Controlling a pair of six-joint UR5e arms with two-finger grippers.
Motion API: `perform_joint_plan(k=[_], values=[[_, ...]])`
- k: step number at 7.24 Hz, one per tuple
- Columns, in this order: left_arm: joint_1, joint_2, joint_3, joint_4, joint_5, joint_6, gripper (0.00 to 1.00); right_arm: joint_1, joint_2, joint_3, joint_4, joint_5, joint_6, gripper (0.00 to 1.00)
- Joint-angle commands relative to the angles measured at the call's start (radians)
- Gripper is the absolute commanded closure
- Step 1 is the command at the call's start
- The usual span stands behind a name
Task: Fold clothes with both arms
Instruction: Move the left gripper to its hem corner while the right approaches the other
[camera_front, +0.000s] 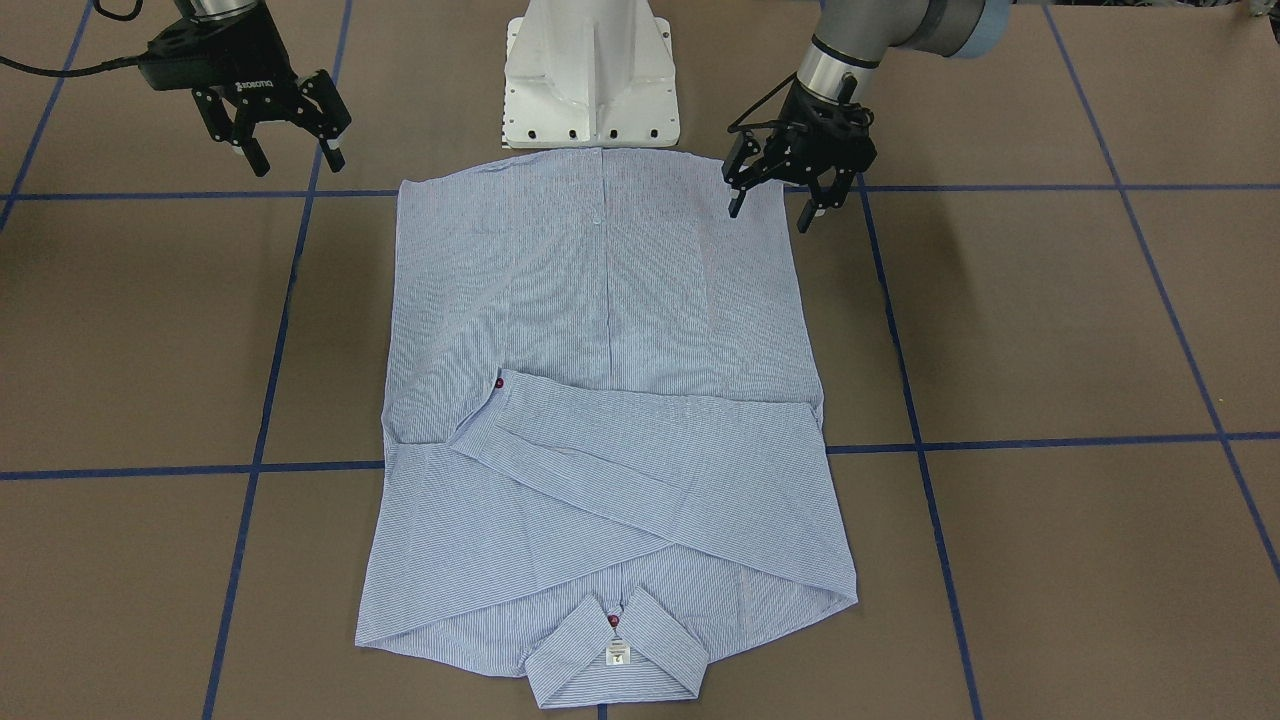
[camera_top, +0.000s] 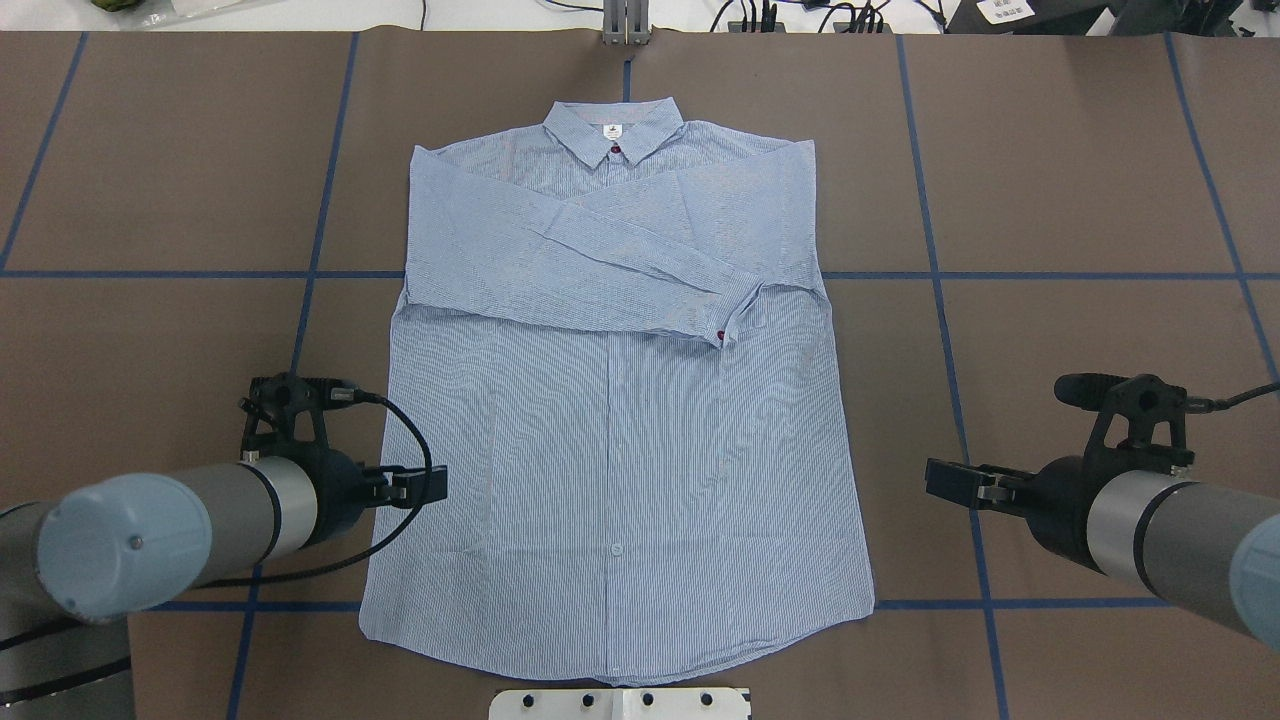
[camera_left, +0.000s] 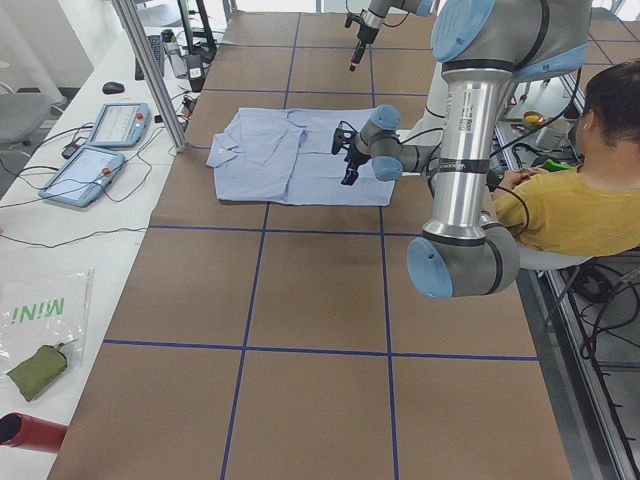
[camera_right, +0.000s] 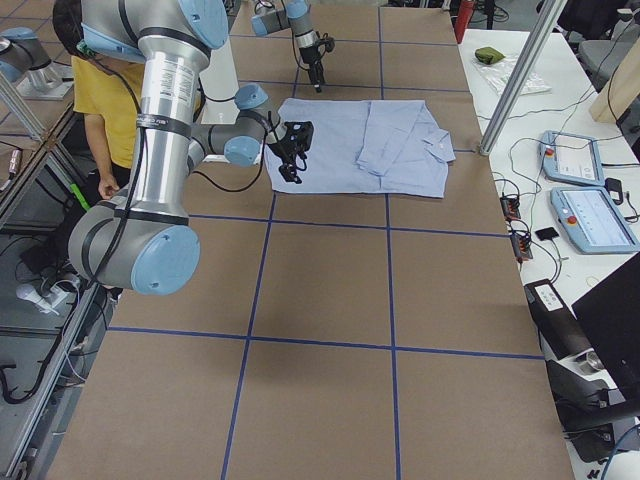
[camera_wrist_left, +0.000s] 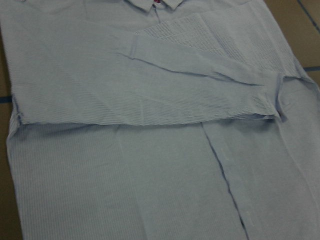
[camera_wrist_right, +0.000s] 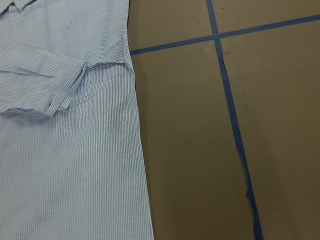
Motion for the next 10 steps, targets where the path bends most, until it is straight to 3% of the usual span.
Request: perform_joint_plan(k=[1, 5, 6, 8, 10], values=[[0.085, 0.030, 0.007, 0.008, 0.030, -0.136, 0.00, -0.020, 0.003, -0.006, -0.001, -0.025, 0.009, 0.00], [0.148, 0.054, 0.007, 0.061, 0.027, -0.164, 0.11, -0.020, 0.005, -0.006, -0.001, -0.027, 0.009, 0.00], [0.168, 0.054, 0.007, 0.067, 0.027, -0.166, 0.21, -0.020, 0.005, -0.006, -0.001, -0.027, 0.009, 0.00], [0.189, 0.054, 0.004, 0.090, 0.027, -0.179, 0.31, -0.020, 0.005, -0.006, -0.001, -0.028, 0.009, 0.00], [0.189, 0.054, 0.005, 0.097, 0.026, -0.184, 0.32, -0.021, 0.005, -0.006, -0.001, -0.028, 0.009, 0.00]])
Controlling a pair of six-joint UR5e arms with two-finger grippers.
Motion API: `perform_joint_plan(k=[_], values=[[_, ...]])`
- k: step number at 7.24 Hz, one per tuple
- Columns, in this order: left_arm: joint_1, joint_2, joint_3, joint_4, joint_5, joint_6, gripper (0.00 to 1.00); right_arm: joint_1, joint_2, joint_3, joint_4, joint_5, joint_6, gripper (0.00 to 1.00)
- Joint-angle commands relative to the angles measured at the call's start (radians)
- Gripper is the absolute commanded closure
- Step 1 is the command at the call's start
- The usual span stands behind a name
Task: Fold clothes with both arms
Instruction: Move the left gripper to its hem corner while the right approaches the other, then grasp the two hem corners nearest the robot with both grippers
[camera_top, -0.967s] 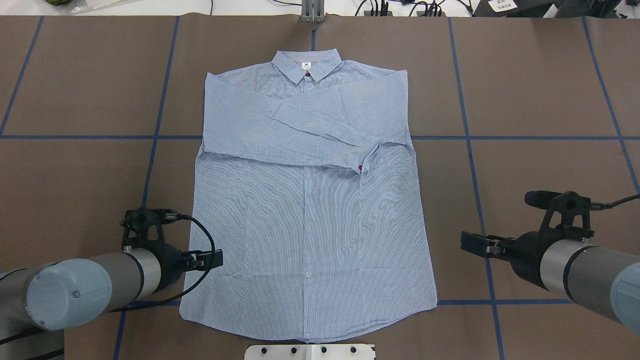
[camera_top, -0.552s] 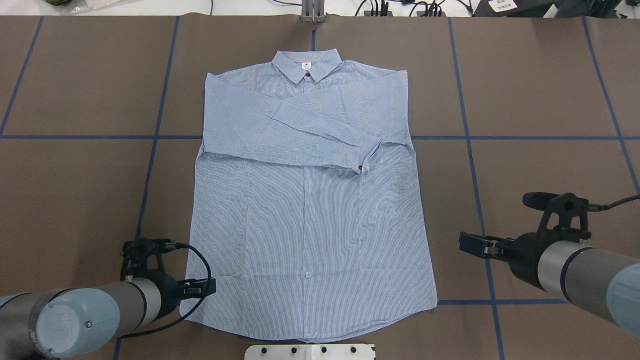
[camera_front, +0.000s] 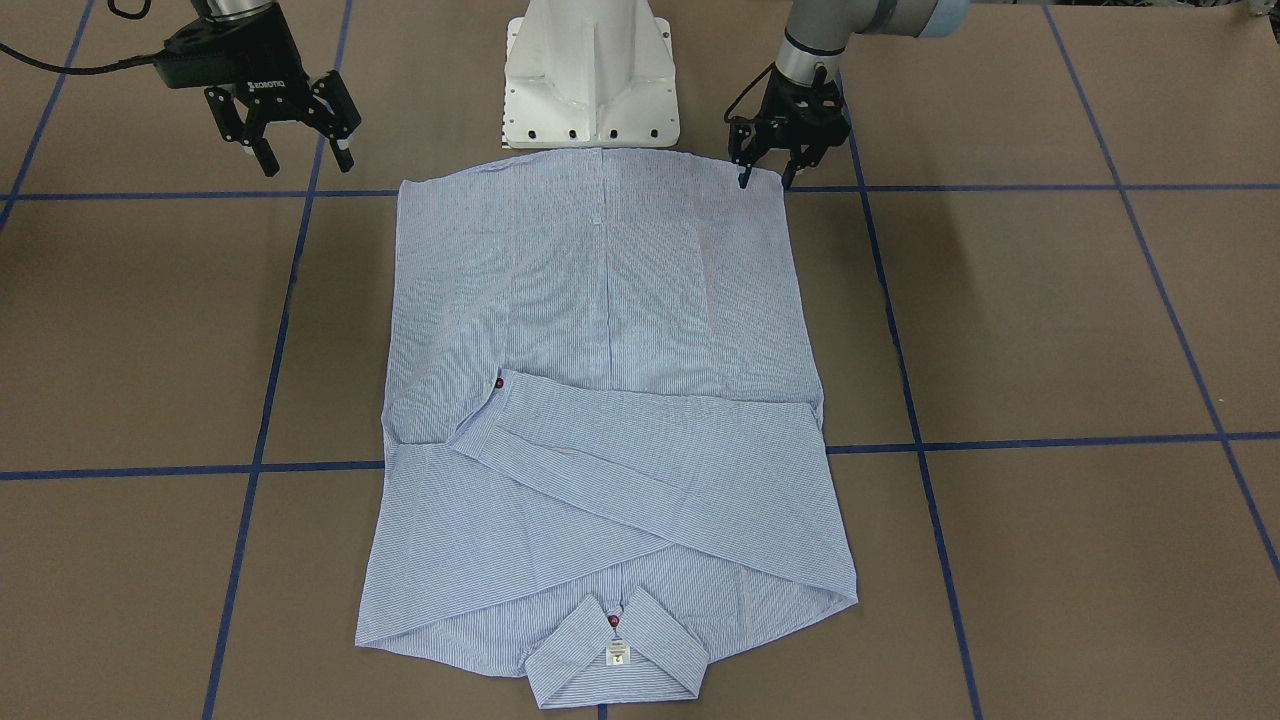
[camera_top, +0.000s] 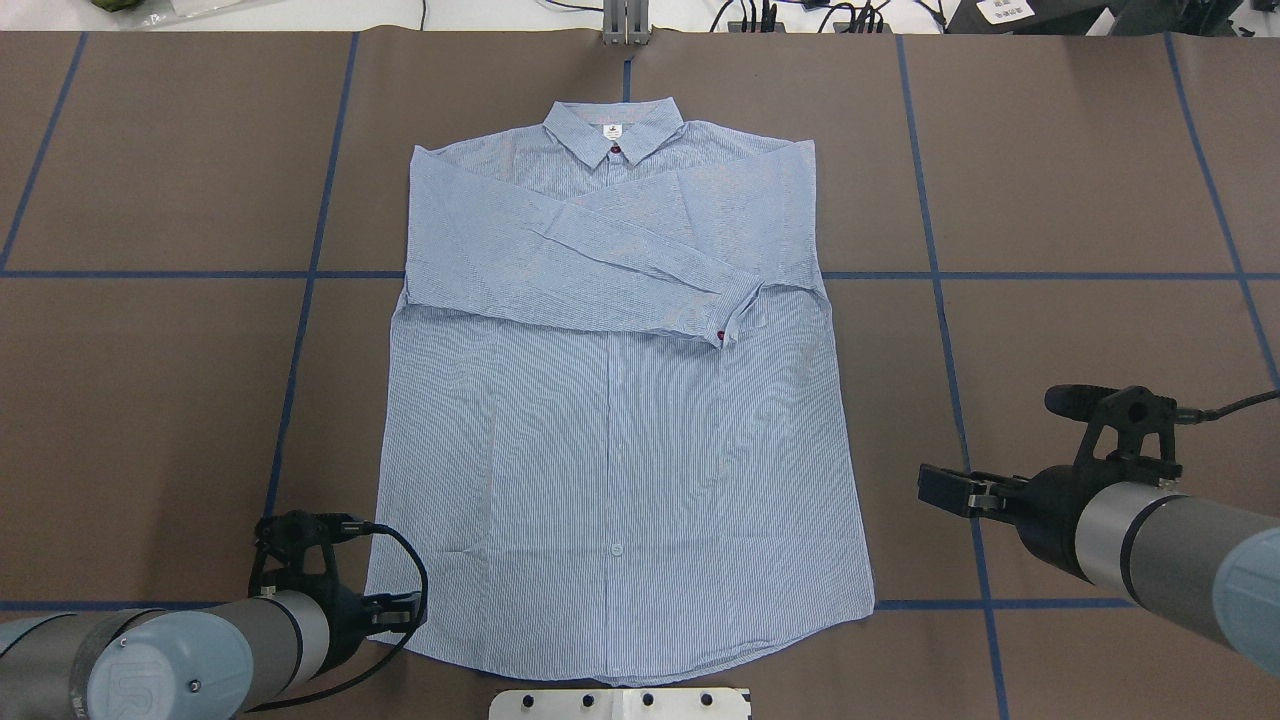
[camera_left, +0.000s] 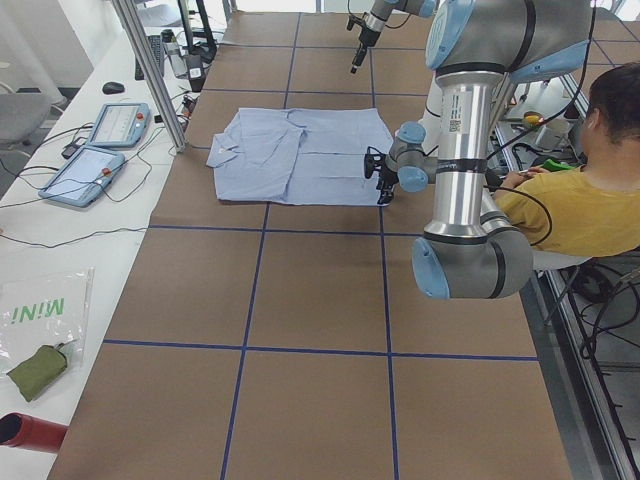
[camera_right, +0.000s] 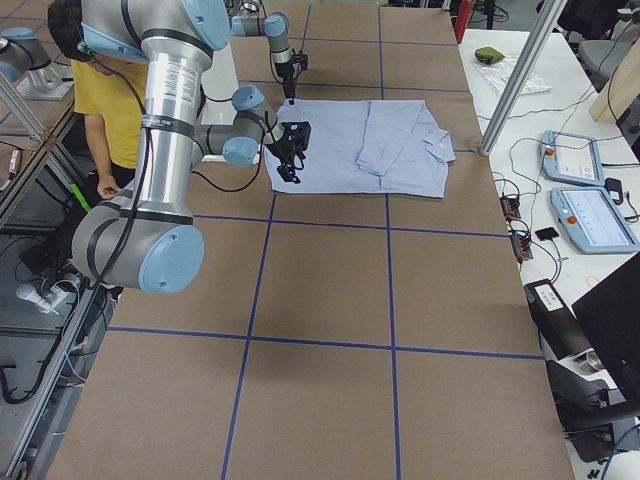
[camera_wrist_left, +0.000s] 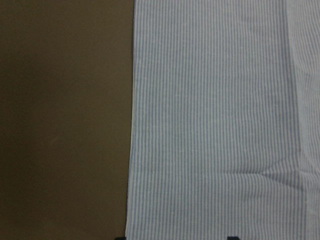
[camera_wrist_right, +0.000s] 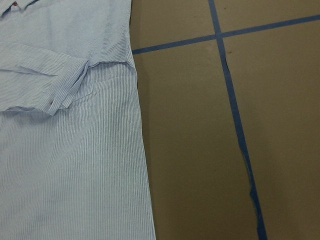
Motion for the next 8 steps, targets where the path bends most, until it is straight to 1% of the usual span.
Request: perform_joint_plan(k=[1, 4, 5, 8], values=[[0.003, 0.005, 0.000, 0.010, -0.001, -0.003, 0.32, -0.001, 0.000, 0.000, 0.000, 0.000, 0.000, 0.00], [0.009, 0.009, 0.000, 0.011, -0.003, -0.003, 0.34, -0.001, 0.000, 0.000, 0.000, 0.000, 0.000, 0.00], [0.010, 0.009, 0.002, 0.011, -0.003, -0.004, 0.37, -0.001, 0.000, 0.000, 0.000, 0.000, 0.000, 0.00], [0.026, 0.009, 0.002, 0.011, -0.003, -0.026, 0.58, -0.001, 0.000, 0.000, 0.000, 0.000, 0.000, 0.00]])
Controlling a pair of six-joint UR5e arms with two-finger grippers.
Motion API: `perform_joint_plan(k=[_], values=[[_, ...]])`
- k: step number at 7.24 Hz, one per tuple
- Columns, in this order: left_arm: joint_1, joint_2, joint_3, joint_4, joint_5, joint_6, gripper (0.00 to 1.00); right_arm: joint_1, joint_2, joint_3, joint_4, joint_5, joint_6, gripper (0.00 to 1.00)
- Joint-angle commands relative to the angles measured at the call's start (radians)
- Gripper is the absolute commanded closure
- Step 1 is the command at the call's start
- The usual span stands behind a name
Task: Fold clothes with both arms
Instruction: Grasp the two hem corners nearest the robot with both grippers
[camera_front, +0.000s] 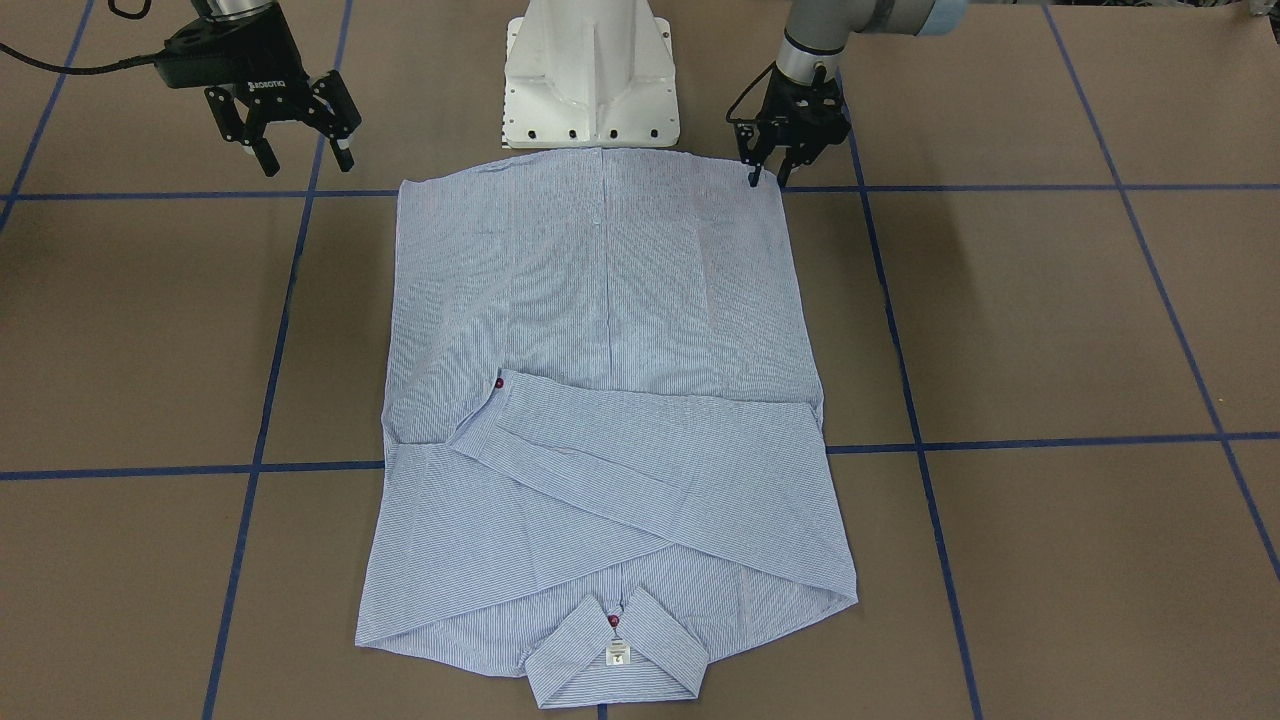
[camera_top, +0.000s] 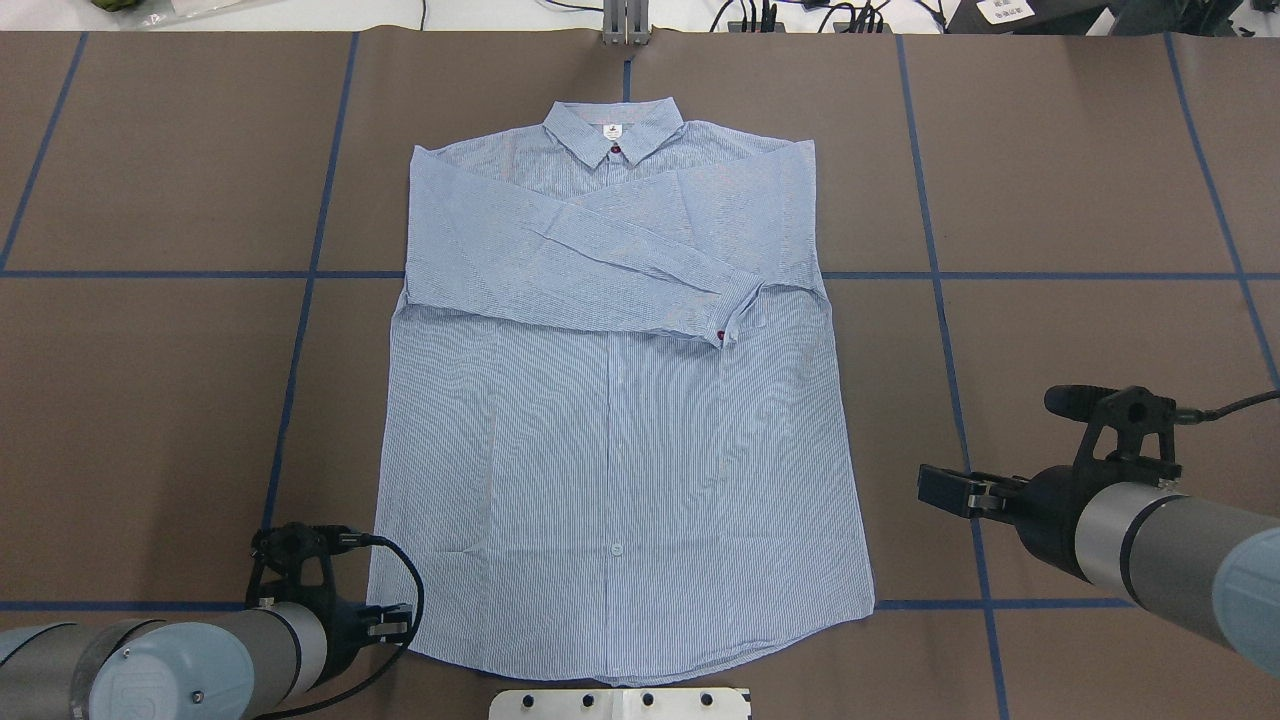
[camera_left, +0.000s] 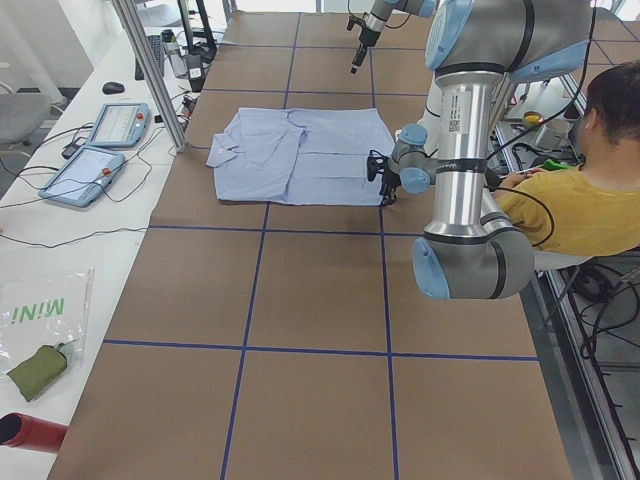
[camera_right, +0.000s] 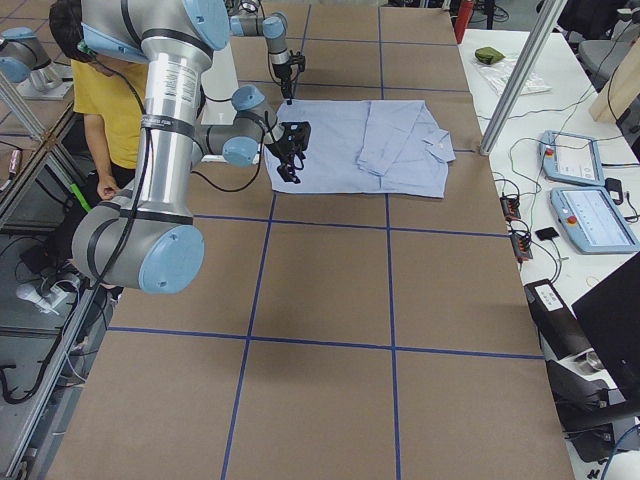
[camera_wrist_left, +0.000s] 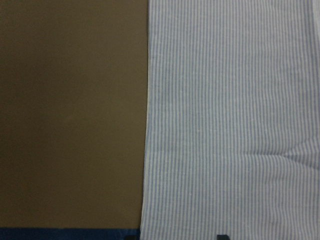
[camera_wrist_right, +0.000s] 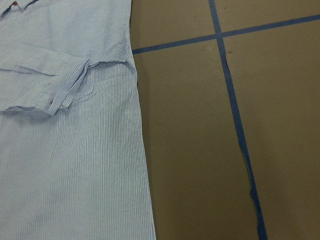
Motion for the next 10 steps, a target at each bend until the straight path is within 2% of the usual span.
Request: perform_joint_plan(k=[1, 2, 7, 8, 10], values=[[0.010, 0.002, -0.001, 0.000, 0.000, -0.008, 0.74, 0.000, 0.000, 0.000, 0.000, 0.000, 0.000, 0.00], [0.010, 0.002, -0.009, 0.000, 0.000, -0.008, 1.00, 0.000, 0.000, 0.000, 0.000, 0.000, 0.000, 0.00], [-0.006, 0.003, -0.087, 0.000, -0.002, -0.007, 1.00, -0.008, 0.000, -0.018, 0.009, 0.002, 0.026, 0.00], [-0.004, -0.006, -0.086, 0.000, -0.003, -0.005, 1.00, -0.035, -0.002, -0.020, 0.011, -0.018, 0.079, 0.00], [-0.004, -0.012, -0.087, -0.003, -0.002, -0.004, 1.00, -0.098, -0.011, -0.055, 0.090, -0.081, 0.130, 0.00]])
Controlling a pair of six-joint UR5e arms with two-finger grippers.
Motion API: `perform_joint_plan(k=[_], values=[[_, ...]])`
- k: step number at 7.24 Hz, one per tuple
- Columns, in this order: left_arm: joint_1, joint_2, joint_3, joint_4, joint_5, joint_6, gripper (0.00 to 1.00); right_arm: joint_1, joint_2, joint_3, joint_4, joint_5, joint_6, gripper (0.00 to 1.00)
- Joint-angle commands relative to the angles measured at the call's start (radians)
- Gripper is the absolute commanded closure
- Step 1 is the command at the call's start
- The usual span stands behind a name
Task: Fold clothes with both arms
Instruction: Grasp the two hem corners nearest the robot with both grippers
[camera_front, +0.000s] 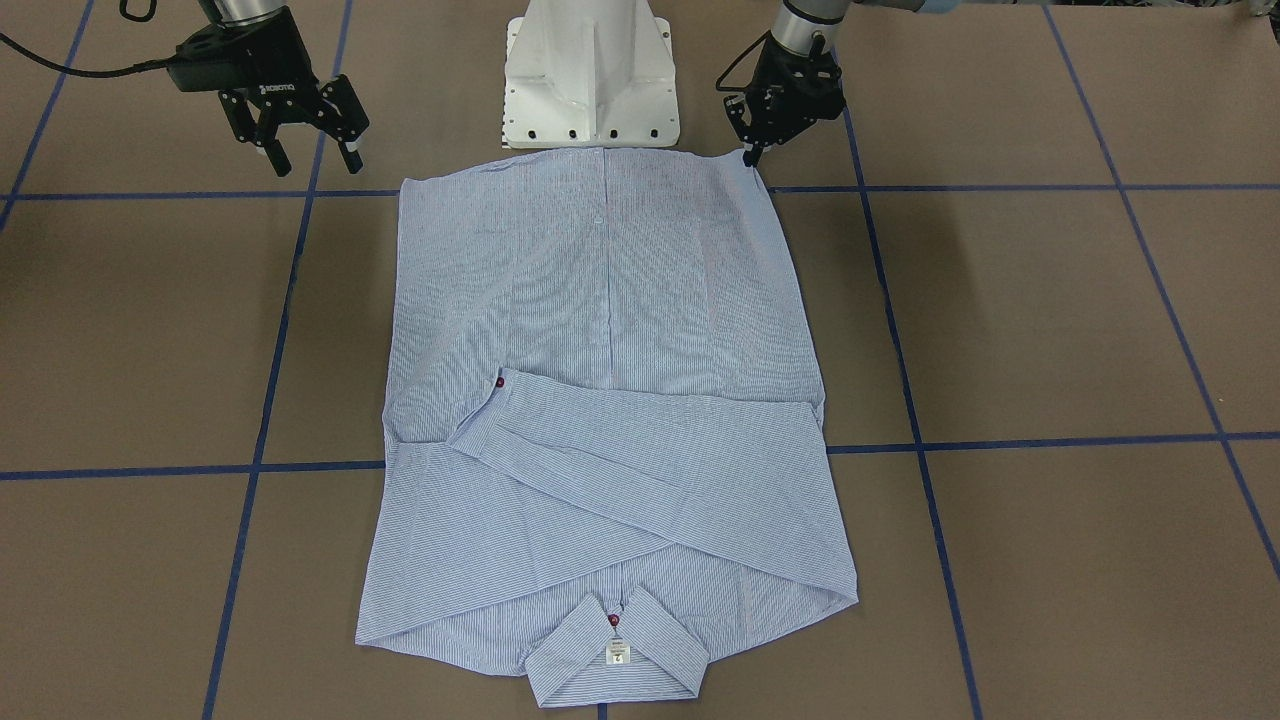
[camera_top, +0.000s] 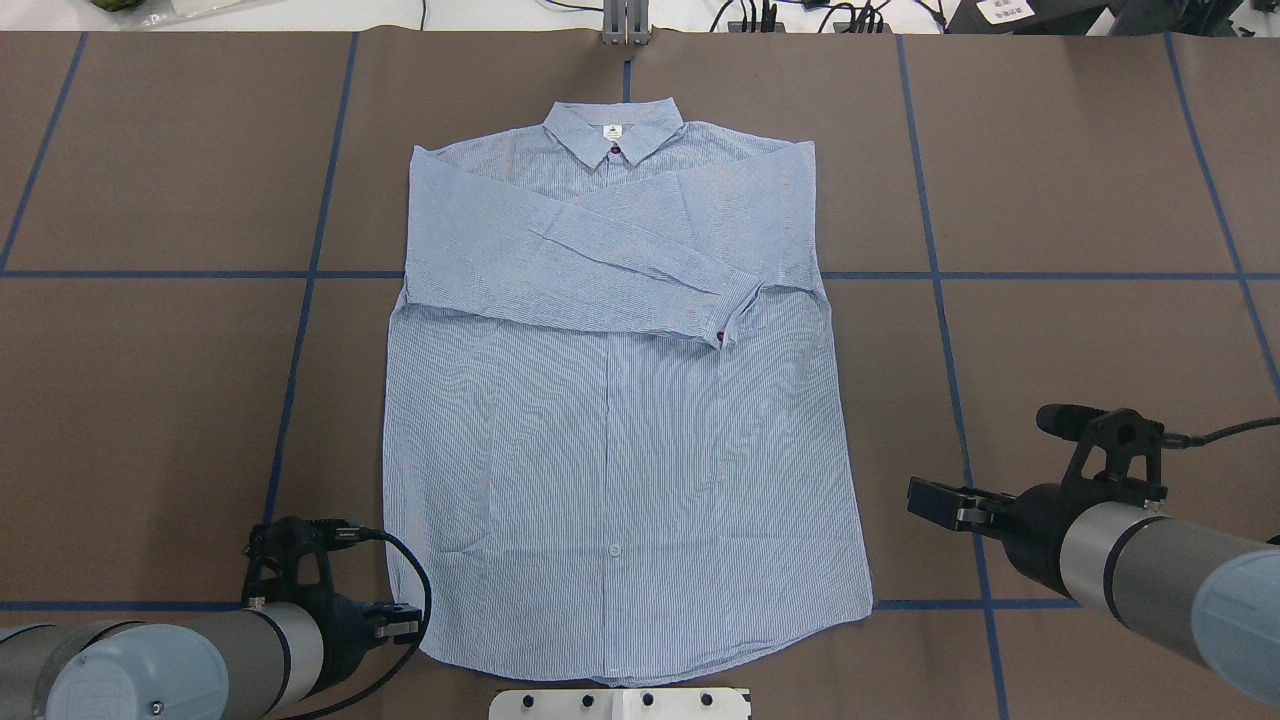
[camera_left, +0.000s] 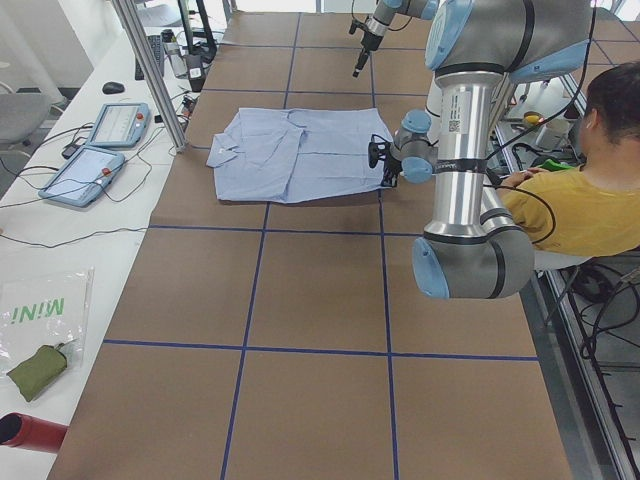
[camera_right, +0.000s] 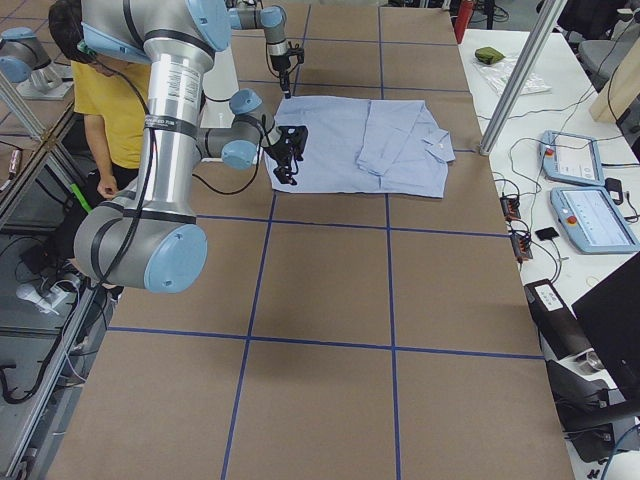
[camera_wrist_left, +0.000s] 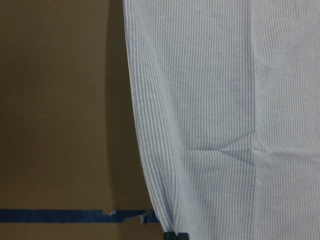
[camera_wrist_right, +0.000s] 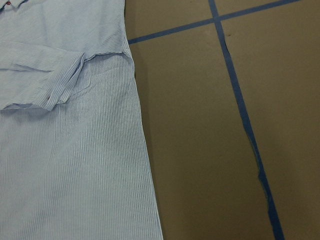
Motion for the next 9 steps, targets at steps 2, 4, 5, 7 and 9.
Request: perform_joint_plan(k=[2, 4, 5, 7, 9], values=[[0.006, -0.002, 0.000, -0.003, 0.009, 0.004, 1.00, -0.133, -0.006, -0.056, 0.038, -0.150, 0.163, 0.32], [0.014, -0.002, 0.001, -0.003, 0.031, 0.005, 1.00, -0.234, 0.000, -0.093, 0.021, -0.248, 0.251, 0.63], [0.015, -0.001, -0.002, -0.003, 0.042, 0.007, 1.00, -0.262, 0.009, -0.094, -0.023, -0.260, 0.272, 0.73], [0.023, 0.001, 0.000, -0.003, 0.068, 0.007, 1.00, -0.287, 0.101, -0.142, -0.112, -0.276, 0.323, 0.76], [0.023, 0.001, -0.002, -0.003, 0.082, 0.007, 1.00, -0.291, 0.163, -0.209, -0.117, -0.301, 0.332, 0.77]])
